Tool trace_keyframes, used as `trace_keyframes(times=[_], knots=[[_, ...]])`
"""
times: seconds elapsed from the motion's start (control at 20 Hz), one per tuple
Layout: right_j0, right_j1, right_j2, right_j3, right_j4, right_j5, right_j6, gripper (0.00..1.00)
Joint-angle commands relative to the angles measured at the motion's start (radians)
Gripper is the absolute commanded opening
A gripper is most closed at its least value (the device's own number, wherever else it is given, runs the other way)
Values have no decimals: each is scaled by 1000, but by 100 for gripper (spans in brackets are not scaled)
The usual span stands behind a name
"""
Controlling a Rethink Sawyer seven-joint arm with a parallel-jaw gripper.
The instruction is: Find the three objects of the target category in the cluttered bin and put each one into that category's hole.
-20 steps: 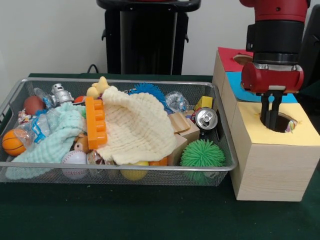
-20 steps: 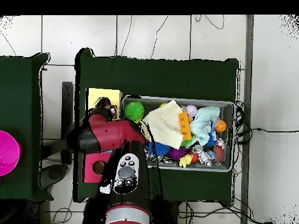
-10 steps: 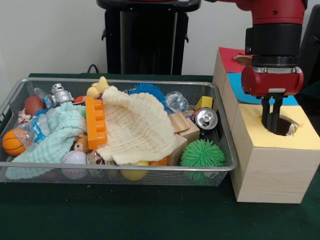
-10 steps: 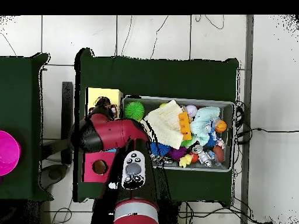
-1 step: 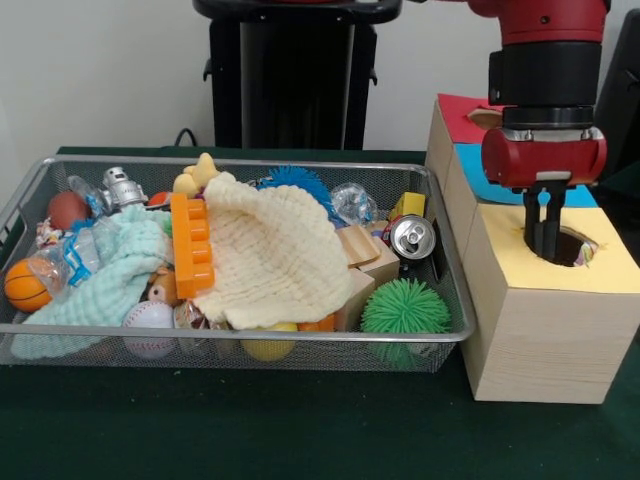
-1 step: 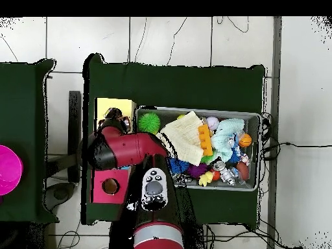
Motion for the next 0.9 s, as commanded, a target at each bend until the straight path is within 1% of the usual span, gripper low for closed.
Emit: trace_keyframes(times=[0.05,0.1,0.2,0.3,0.35,0.45,0.65,0.75,0.85,0.9], knots=[[-76,-110,117,9,-40,-30,85,0],[-84,-110,122,13,-48,-44,87,0],[-99,-93,124,27,-70,-113,109,0],[-106,-59,107,42,-102,-205,134,0],[-110,-43,102,39,-113,-235,139,0],[-118,-28,101,31,-114,-240,142,0],[-163,-49,142,32,-120,-178,120,0],[-185,-36,159,41,-131,-201,127,0],[-195,-7,163,39,-141,-245,140,0],[-189,10,158,31,-136,-264,148,0]])
